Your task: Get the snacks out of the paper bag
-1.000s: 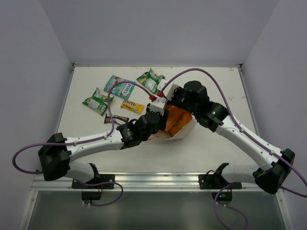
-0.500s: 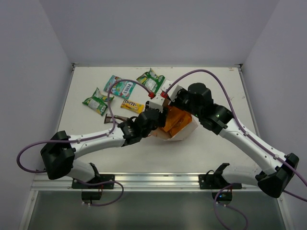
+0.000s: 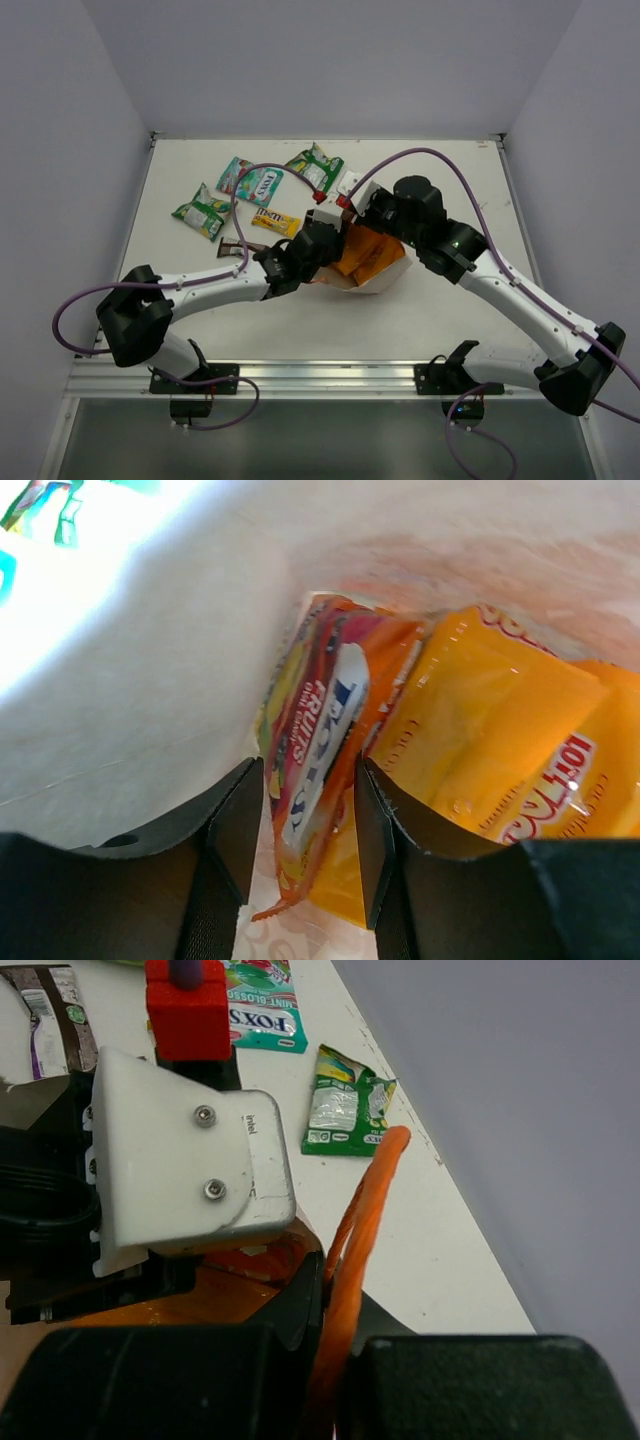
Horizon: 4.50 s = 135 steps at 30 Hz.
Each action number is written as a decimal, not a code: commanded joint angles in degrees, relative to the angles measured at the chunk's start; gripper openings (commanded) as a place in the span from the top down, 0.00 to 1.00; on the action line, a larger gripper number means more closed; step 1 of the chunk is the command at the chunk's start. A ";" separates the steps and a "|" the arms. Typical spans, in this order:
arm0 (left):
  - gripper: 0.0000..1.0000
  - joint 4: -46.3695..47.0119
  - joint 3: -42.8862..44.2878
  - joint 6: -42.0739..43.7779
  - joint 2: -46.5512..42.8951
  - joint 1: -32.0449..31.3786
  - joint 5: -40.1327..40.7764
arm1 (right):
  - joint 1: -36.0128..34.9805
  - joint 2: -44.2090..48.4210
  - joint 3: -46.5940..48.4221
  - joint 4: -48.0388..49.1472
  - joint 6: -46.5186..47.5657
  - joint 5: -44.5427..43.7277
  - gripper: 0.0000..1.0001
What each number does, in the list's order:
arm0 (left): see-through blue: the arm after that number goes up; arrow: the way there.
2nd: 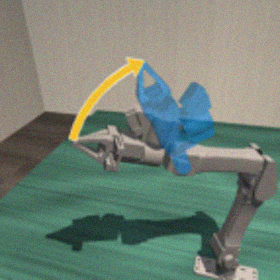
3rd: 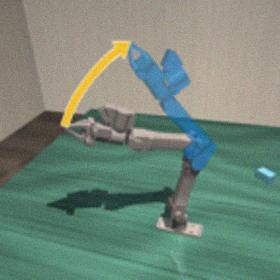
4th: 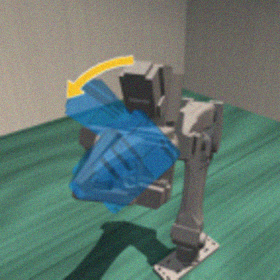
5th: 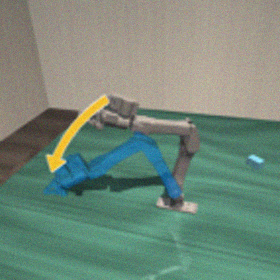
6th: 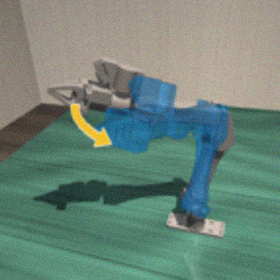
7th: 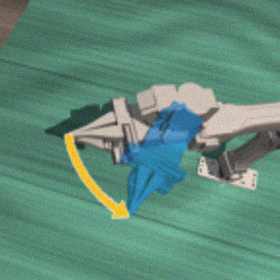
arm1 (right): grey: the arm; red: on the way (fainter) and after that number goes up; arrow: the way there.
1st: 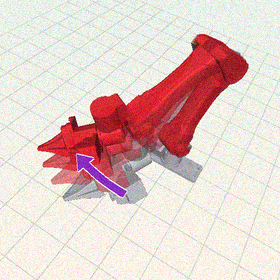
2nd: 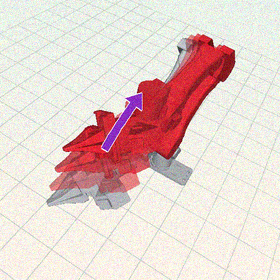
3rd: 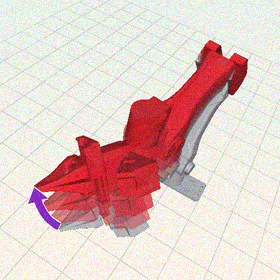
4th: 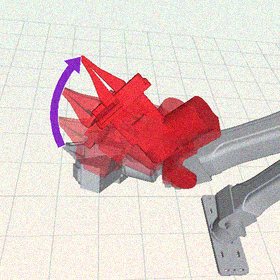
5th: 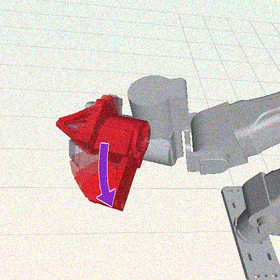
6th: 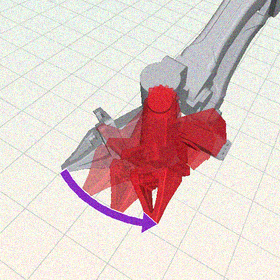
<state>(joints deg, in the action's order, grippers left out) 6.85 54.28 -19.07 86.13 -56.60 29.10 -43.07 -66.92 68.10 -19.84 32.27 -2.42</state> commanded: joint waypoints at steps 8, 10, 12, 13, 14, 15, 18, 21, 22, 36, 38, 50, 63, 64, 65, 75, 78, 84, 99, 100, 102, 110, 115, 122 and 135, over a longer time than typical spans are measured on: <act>0.64 4.92 2.14 -1.32 1.85 2.37 1.92 | -0.26 4.42 0.55 8.14 -0.72 1.80 1.00; 0.73 5.45 2.06 -1.06 1.94 2.46 1.66 | -0.26 4.34 0.20 8.58 -0.81 1.98 1.00; 0.87 5.89 2.14 -0.79 2.29 2.46 1.05 | -0.17 4.07 0.11 8.59 -0.89 2.06 1.00; 0.93 6.07 2.06 -0.79 2.20 2.46 0.43 | -0.17 3.90 -0.07 8.67 -0.98 2.06 1.00; 1.00 6.33 1.97 -0.45 1.85 2.46 -0.01 | -0.26 3.81 -0.15 8.67 -0.98 1.89 1.00; 1.00 6.85 1.97 -0.01 1.33 2.46 -0.53 | -0.26 3.72 -0.33 8.85 -0.98 1.71 1.00; 1.00 6.86 1.97 1.31 -3.58 2.46 -2.99 | -0.09 3.72 -1.21 9.29 -0.63 0.05 1.00; 1.00 3.89 3.37 2.28 -9.91 2.46 -5.54 | 2.10 3.63 -2.52 9.55 -1.15 -0.66 1.00; 1.00 3.00 4.51 2.72 -12.62 2.46 -6.33 | 3.68 3.72 -2.88 9.64 -1.51 -0.40 1.00; 1.00 -25.37 29.28 5.71 -26.10 2.55 4.62 | 13.45 5.48 -7.36 10.96 -4.50 -1.19 1.00; 1.00 -31.51 34.12 7.11 -25.13 2.72 13.50 | 14.50 5.65 -7.54 11.05 -4.50 -2.41 1.00; 1.00 -33.32 11.40 0.46 -25.40 6.24 9.40 | 16.26 9.78 -7.28 9.29 -5.11 -3.30 1.00; 0.15 -25.84 13.72 3.42 -24.69 6.24 -9.03 | 15.65 8.56 -4.03 10.87 -2.39 4.17 1.00; 0.14 -25.66 15.31 4.56 -24.78 6.24 -10.89 | 15.39 8.29 -3.50 10.96 -1.78 4.96 1.00; 0.14 -25.49 16.98 5.09 -24.52 6.15 -12.56 | 14.95 7.94 -2.89 10.87 -0.90 5.14 1.00; 0.19 -20.04 21.67 9.93 -15.38 2.55 -26.89 | 12.75 2.23 5.20 9.03 3.41 7.51 1.00; 0.22 -16.71 18.16 9.49 -15.11 1.50 -28.40 | 12.75 1.26 6.78 8.67 4.38 7.51 1.00; 0.24 -10.81 11.04 9.66 -13.97 -0.70 -28.84 | 12.75 0.21 9.07 9.20 6.40 7.25 1.00; 0.25 10.20 -0.67 17.05 -6.34 -1.06 -20.76 | 12.04 1.88 9.25 6.56 5.52 11.03 1.00; 0.26 10.98 -0.32 17.31 -5.54 -1.06 -20.40 | 11.96 2.14 9.07 6.48 5.35 11.12 1.00; 0.26 12.13 0.21 17.40 -3.35 -1.06 -19.44 | 11.61 2.40 8.29 6.74 4.82 11.47 1.00; 0.26 15.30 3.63 15.91 3.78 -0.62 -13.38 | 9.41 1.70 7.31 7.00 5.35 10.68 1.00; 0.29 16.09 3.20 12.14 5.28 2.45 -10.12 | 8.97 2.14 6.88 6.57 4.99 10.85 1.00; 0.41 19.34 0.30 10.46 2.56 3.78 -8.72 | 8.88 4.07 3.54 6.39 4.47 9.97 1.00; 0.31 18.99 2.67 12.56 7.56 3.86 -23.48 | 8.62 3.46 3.45 5.33 4.20 9.62 1.00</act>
<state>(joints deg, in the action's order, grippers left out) 23.14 55.09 -7.40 92.23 -53.23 10.55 -33.76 -65.34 69.67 -22.00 36.18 6.98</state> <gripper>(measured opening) 0.682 0.022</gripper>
